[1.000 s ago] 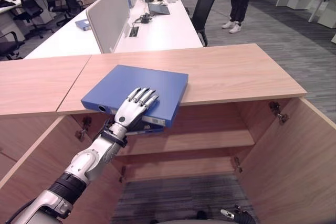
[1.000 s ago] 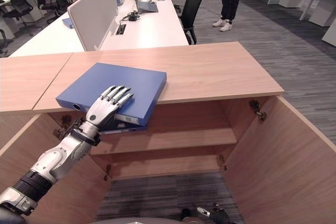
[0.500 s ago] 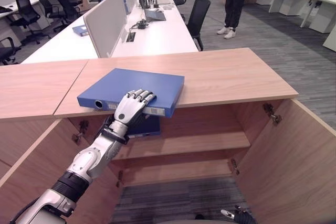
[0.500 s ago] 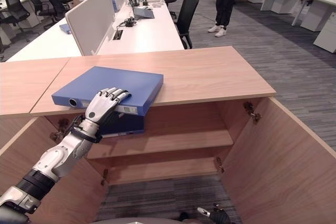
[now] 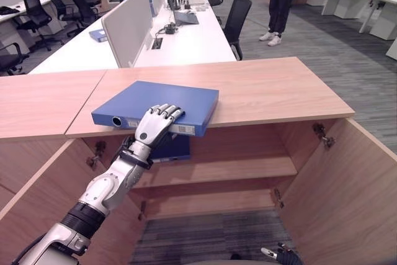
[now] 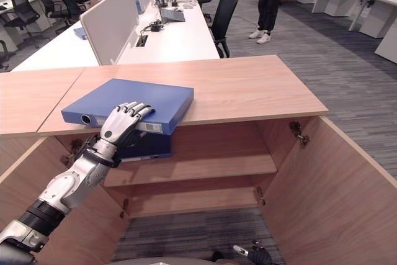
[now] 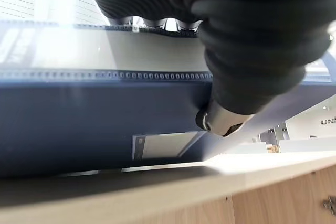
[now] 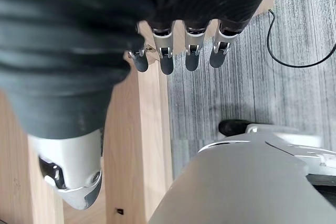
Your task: Put the empty folder in the office cabinet
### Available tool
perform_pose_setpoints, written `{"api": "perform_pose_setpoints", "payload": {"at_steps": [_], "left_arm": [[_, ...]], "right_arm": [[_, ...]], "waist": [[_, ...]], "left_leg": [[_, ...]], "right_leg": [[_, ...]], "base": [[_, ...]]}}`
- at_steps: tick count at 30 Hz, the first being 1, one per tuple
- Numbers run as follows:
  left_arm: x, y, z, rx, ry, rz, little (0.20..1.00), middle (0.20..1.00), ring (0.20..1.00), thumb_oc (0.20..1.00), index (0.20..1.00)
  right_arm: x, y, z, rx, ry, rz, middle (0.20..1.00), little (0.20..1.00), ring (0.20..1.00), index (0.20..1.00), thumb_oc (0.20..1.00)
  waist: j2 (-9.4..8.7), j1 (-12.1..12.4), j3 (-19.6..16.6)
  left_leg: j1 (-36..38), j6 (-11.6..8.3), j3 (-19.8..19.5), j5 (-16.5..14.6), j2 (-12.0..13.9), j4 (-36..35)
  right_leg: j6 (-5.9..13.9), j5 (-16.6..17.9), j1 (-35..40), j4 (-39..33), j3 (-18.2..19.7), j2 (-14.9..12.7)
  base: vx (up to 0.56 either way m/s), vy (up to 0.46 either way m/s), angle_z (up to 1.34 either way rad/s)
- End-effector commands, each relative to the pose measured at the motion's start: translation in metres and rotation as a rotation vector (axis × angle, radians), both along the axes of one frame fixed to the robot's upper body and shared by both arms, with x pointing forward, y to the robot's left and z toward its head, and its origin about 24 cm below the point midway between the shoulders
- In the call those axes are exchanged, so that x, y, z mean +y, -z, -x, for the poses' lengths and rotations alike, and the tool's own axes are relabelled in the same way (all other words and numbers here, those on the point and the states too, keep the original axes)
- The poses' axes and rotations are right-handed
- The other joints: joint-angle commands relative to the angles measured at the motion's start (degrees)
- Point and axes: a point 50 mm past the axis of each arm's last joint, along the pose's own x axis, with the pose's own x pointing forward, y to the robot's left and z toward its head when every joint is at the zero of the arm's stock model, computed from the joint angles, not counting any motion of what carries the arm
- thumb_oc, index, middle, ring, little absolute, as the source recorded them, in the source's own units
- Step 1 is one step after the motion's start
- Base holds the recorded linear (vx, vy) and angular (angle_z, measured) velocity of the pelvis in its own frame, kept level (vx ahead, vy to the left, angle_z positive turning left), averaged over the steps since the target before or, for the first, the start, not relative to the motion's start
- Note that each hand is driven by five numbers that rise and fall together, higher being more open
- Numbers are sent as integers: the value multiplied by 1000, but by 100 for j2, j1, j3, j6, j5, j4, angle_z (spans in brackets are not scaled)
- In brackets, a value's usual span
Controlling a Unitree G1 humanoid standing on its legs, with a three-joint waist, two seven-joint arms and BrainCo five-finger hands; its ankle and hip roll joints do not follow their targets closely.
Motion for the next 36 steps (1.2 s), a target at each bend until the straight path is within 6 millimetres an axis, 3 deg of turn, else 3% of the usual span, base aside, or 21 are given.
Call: {"api": "perform_pose_setpoints", "payload": {"at_steps": [1, 3, 5, 7, 8, 16, 18, 23, 27, 28, 36], "left_arm": [[9, -69, -16, -220, -8, 147, 200, 200, 200, 200, 200], [10, -88, -12, -286, 16, 222, 200, 200, 200, 200, 200], [11, -115, 3, -368, 93, 436, 200, 200, 200, 200, 200], [12, -122, 7, -387, 120, 485, 200, 200, 200, 200, 200], [13, -133, 14, -399, 188, 595, 200, 200, 200, 200, 200], [11, -158, 37, -373, 468, 895, 200, 200, 200, 200, 200], [10, -165, 47, -324, 610, 980, 200, 200, 200, 200, 200], [12, -166, 50, -202, 771, 1127, 200, 200, 200, 200, 200], [8, -161, 51, -28, 956, 1253, 200, 200, 200, 200, 200], [6, -154, 49, 89, 1024, 1299, 200, 200, 200, 200, 200], [14, -127, 45, 377, 1021, 1349, 200, 200, 200, 200, 200]], "right_arm": [[5, -4, -31, -63, -16, -5, 1000, 1000, 1000, 1000, 1000], [7, -5, -34, -71, -26, -5, 1000, 1000, 1000, 1000, 1000], [11, -7, -44, -94, -43, -16, 1000, 1000, 1000, 1000, 1000], [13, -8, -46, -102, -48, -23, 1000, 1000, 1000, 1000, 1000], [16, -10, -52, -120, -56, -34, 1000, 1000, 1000, 1000, 1000], [20, -12, -60, -135, -72, -62, 1000, 1000, 1000, 1000, 1000], [21, -12, -61, -132, -74, -72, 1000, 1000, 1000, 1000, 1000], [18, -11, -60, -111, -84, -68, 1000, 1000, 1000, 1000, 1000], [17, -10, -59, -92, -96, -72, 1000, 1000, 1000, 1000, 1000], [16, -9, -59, -85, -97, -73, 1000, 1000, 1000, 1000, 1000], [12, -8, -56, -58, -111, -63, 1000, 1000, 1000, 1000, 1000]], "waist": [[-80, 52, 327], [-80, 80, 327], [-84, 119, 302], [-78, 125, 301], [-73, 151, 287], [-39, 212, 222], [-25, 242, 189], [0, 272, 178], [22, 298, 172], [32, 316, 185], [49, 386, 216]], "left_leg": [[240, -445, 180, -398, 257, 74], [210, -434, 191, -323, 253, 74], [200, -421, 199, -317, 241, 74], [199, -416, 197, -315, 234, 74], [192, -408, 185, -310, 223, 74], [157, -371, 116, -298, 172, 74], [144, -361, 73, -299, 150, 74], [126, -343, 15, -301, 118, 74], [155, -341, -15, -380, 93, 74], [163, -334, -16, -386, 81, 74], [163, -313, -1, -383, 64, 74]], "right_leg": [[417, -1092, 752, 38, -102, -336], [409, -1014, 713, 38, -111, -343], [405, -998, 702, 38, -122, -371], [405, -992, 700, 38, -120, -375], [406, -971, 691, 38, -123, -389], [415, -936, 689, 51, -163, -432], [419, -929, 686, 54, -190, -453], [424, -925, 699, 72, -228, -488], [439, -972, 746, 62, -233, -516], [443, -965, 748, 60, -237, -523], [459, -926, 735, 38, -201, -541]], "base": [[0, 0, 0], [-60, 7, 2], [-34, 18, 1], [0, 0, 0], [0, 0, 0], [-15, 12, 5], [-8, 20, 5], [-21, 24, 8], [-1, 24, 5], [-16, 17, 5], [-6, 8, 1]]}}
